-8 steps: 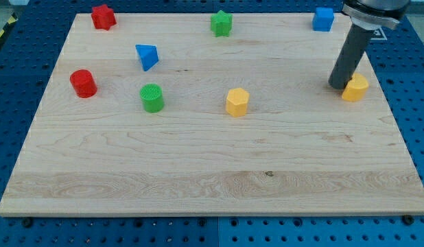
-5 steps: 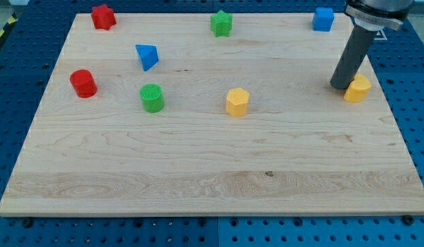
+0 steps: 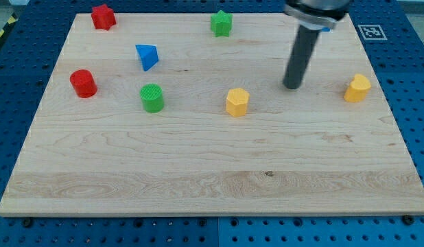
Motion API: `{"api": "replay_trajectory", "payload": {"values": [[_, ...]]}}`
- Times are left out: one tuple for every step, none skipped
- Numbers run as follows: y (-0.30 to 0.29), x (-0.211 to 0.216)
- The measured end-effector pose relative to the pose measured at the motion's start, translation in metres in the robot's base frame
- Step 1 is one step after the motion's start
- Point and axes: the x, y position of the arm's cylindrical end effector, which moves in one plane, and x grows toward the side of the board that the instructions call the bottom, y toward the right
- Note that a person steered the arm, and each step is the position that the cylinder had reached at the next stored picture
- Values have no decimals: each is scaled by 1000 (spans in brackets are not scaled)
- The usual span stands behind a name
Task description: Push the yellow hexagon towards the bottom left
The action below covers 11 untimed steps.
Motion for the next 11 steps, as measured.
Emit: {"api": "replay_trajectory", "payload": {"values": [[-36,-2],[-69,5],[-80,31],[-76,45],[-74,65],[-74,89],[-71,111],[-65,130],[-65,130],[-65,130],[-68,132]]}}
